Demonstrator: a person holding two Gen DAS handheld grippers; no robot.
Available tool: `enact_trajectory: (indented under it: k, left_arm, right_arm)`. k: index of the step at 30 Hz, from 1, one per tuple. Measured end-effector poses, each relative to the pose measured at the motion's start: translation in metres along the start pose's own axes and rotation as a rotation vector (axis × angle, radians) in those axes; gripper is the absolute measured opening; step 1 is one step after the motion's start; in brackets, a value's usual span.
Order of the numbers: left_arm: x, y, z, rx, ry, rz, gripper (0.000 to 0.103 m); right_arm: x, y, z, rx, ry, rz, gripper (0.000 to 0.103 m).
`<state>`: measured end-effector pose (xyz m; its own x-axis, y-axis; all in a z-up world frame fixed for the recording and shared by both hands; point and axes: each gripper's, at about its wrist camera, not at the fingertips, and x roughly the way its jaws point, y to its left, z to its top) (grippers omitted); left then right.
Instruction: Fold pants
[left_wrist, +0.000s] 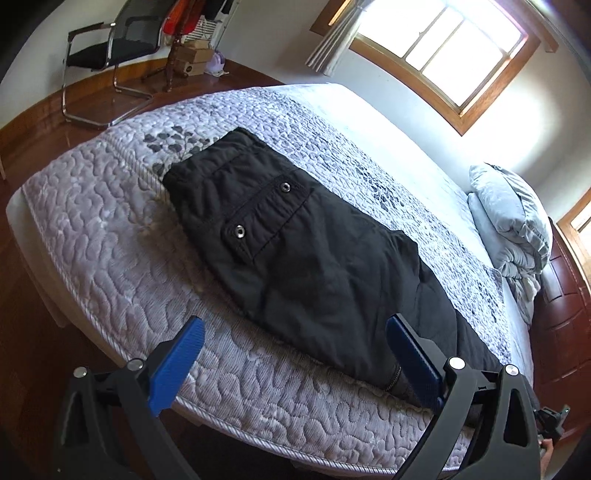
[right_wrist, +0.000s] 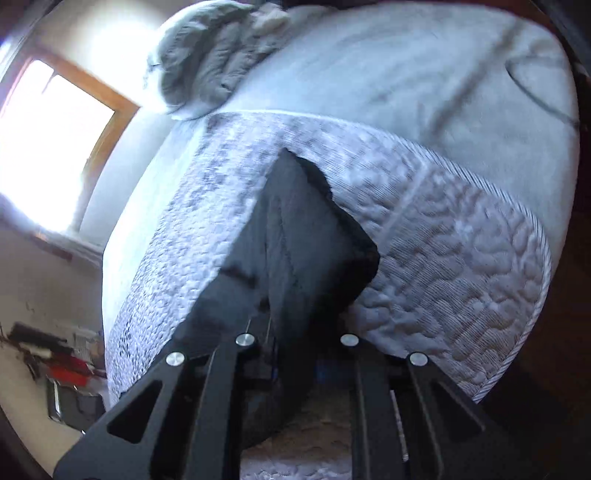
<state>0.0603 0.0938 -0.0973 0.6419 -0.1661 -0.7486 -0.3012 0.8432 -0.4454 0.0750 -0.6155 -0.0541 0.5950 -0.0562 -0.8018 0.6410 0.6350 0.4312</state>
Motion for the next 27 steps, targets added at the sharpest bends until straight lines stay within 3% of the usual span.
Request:
enact_trajectory:
  k: [7,13,20,27]
  left_arm:
    - [-0.008,0.012,-0.002,-0.016,-0.015,-0.017,0.099]
    - [-0.017,0.026,-0.003,-0.052,-0.022,-0.020,0.099]
    - [-0.026,0.039,-0.003,-0.055,-0.031,-0.003,0.099]
    - [-0.028,0.048,-0.002,-0.079,-0.032,-0.010,0.099]
  right_arm:
    - [-0.034,0.146,-0.032,-0.415,-0.067,0.016,0.012]
    - [-0.020,0.238,-0.090,-0.681,-0.037,0.006,0.012]
    - [0.012,0.292,-0.172,-0.886,0.063,0.007,0.012]
    - [0.055,0.305,-0.235,-1.002,0.175,-0.053,0.012]
